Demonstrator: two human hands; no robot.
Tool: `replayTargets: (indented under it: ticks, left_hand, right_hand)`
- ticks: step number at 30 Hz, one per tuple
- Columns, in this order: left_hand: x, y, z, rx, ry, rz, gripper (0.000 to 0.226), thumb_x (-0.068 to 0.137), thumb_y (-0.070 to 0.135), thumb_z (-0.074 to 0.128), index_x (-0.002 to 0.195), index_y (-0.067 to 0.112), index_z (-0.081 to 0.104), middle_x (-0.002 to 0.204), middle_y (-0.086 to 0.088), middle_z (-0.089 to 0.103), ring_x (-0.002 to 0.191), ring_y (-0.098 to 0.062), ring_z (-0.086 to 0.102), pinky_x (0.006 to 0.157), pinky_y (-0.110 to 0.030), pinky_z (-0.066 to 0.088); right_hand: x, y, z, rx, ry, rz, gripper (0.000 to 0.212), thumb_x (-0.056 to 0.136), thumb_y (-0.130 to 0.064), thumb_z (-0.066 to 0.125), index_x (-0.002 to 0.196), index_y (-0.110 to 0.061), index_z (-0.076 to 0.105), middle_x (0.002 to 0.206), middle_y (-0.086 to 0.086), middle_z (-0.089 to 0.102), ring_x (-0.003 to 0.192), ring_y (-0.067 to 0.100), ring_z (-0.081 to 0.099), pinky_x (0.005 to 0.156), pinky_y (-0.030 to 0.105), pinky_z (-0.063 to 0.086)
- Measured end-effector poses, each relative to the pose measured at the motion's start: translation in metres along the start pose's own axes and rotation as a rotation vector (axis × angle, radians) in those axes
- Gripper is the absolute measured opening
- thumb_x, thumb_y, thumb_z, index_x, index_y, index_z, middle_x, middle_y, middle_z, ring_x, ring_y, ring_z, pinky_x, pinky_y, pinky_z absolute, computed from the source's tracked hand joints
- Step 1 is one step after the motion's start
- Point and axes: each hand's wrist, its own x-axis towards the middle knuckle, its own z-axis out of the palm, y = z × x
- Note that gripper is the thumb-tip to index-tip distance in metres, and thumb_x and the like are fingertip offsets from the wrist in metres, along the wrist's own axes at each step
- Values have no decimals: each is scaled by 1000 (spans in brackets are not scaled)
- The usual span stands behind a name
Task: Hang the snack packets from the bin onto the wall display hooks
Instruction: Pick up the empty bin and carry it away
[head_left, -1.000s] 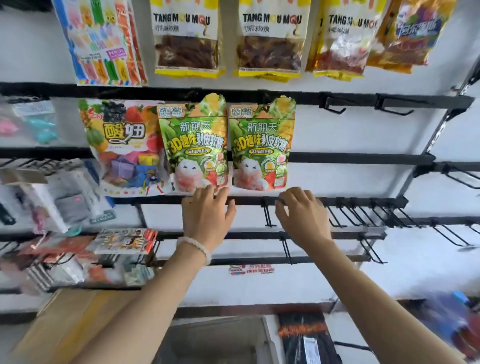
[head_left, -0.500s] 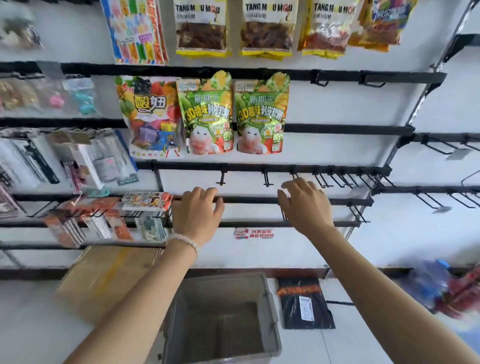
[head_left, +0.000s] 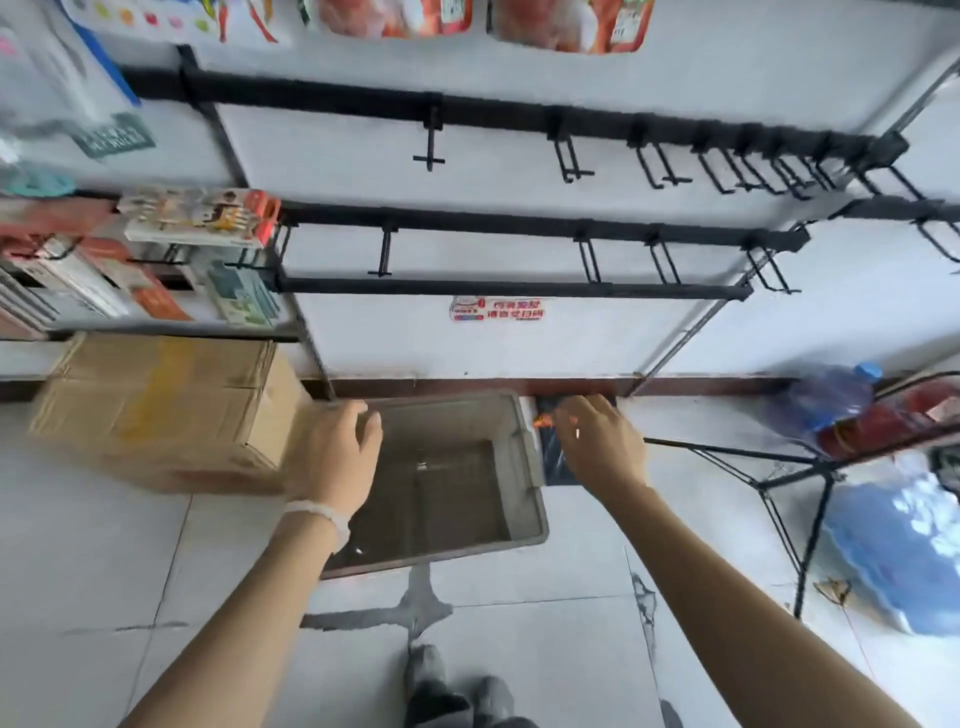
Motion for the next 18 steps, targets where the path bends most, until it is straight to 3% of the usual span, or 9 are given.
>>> replayTargets:
  ticks: [10, 18]
  left_hand:
    - [-2, -139, 189, 94, -237, -390, 39, 93, 40, 38, 125, 22, 50, 118, -11, 57, 107, -36, 51, 82, -45, 44]
    - [31, -225, 341, 124, -204, -576, 59, 91, 41, 47, 142, 18, 29, 138, -19, 37, 120, -43, 37, 93, -57, 36]
  right_hand:
    - [36, 75, 229, -48, -309, 253, 31, 94, -30, 41, 120, -20, 53, 126, 10, 51, 110, 34, 51, 79, 38, 42]
    - [92, 140, 389, -28, -252, 446, 44, 94, -35, 43, 135, -20, 36, 141, 13, 34, 116, 39, 45, 86, 45, 44]
